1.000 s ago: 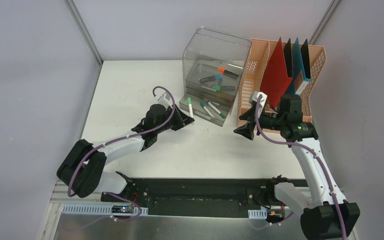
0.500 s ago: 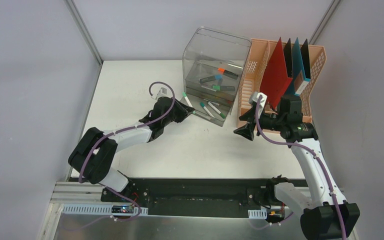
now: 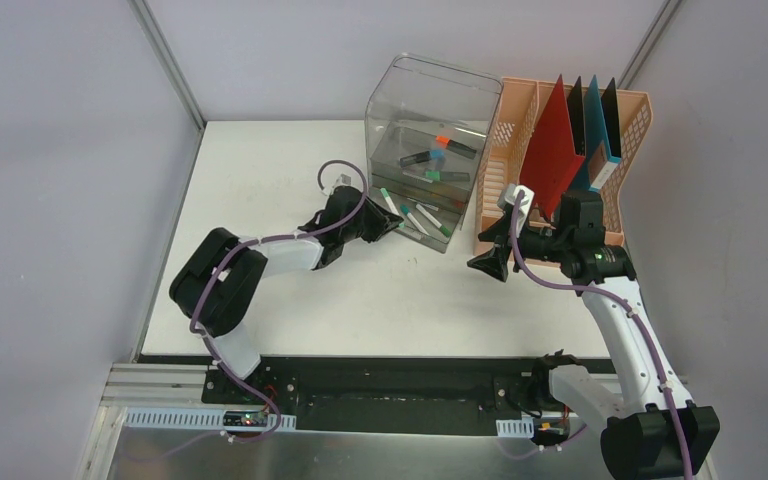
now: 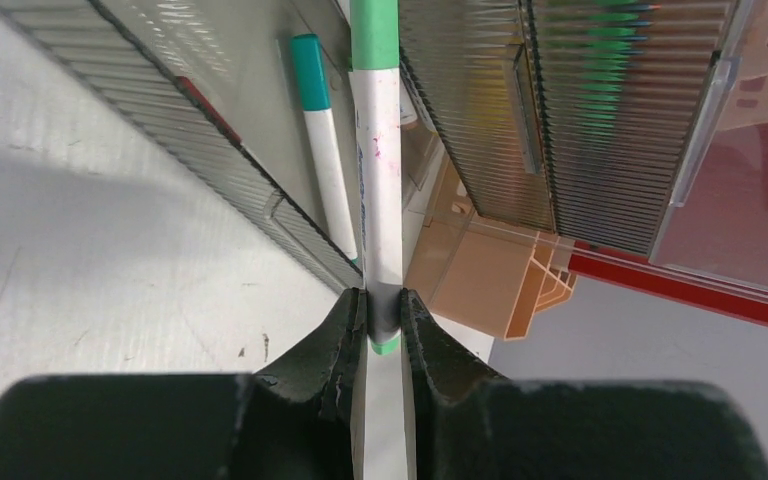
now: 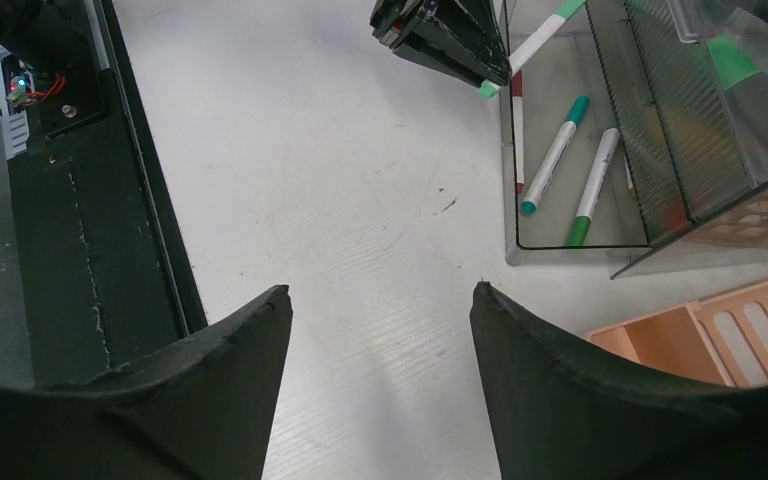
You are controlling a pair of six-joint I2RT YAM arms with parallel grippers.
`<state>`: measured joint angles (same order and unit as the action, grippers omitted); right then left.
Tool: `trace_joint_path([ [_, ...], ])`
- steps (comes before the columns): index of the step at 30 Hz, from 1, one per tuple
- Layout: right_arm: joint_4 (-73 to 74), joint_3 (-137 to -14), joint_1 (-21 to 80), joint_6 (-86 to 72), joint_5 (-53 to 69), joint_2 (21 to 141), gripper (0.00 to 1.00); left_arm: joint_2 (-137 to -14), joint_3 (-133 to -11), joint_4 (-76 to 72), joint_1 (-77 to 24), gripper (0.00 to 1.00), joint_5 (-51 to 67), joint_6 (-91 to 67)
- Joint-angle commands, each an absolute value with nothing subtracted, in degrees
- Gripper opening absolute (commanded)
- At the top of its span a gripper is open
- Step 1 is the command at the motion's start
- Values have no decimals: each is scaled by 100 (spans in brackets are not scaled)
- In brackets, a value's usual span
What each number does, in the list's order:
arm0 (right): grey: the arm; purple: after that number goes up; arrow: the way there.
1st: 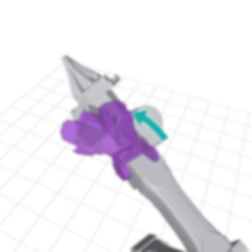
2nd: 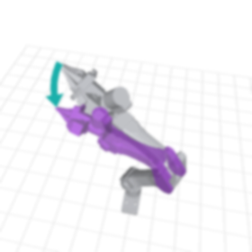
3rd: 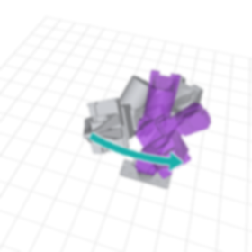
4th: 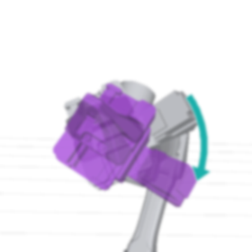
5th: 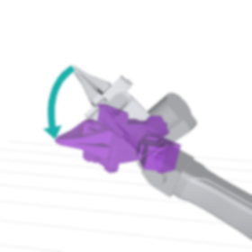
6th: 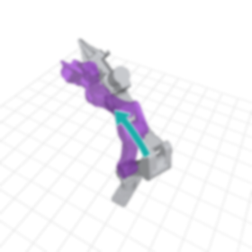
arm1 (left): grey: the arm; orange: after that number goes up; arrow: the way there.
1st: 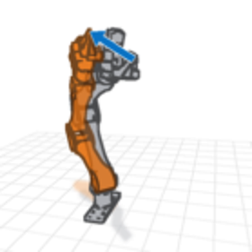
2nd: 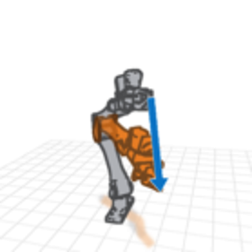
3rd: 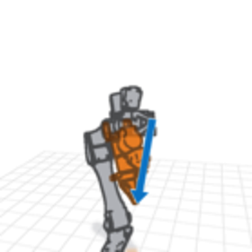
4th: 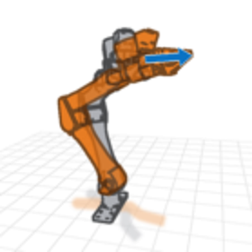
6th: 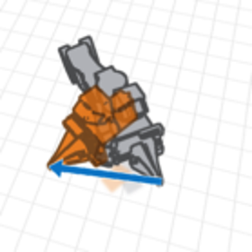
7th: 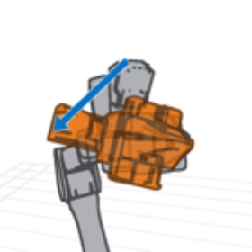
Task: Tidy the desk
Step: Place the stationery in the drawer.
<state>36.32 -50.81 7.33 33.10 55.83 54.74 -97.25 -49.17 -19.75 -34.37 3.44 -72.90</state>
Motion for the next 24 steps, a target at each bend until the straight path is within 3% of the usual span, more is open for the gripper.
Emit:
trace_joint_path([
  [1, 3542, -5098, 686, 3384, 5771, 5361, 69, -9875, -5226, -2419, -3375, 7, 657, -7340],
  [7, 3542, -5102, 686, 3384, 5778, 5366, 68, -10155, -5326, -2816, -3360, 17, 873, -7266],
  [16, 3548, -5089, 677, 3400, 5766, 5370, 69, -10520, -5350, -4127, -3221, 43, 1897, -7018],
  [24, 3544, -5080, 659, 3410, 5749, 5373, 69, -10230, -4970, -4748, -3121, 50, 2363, -6462],
])
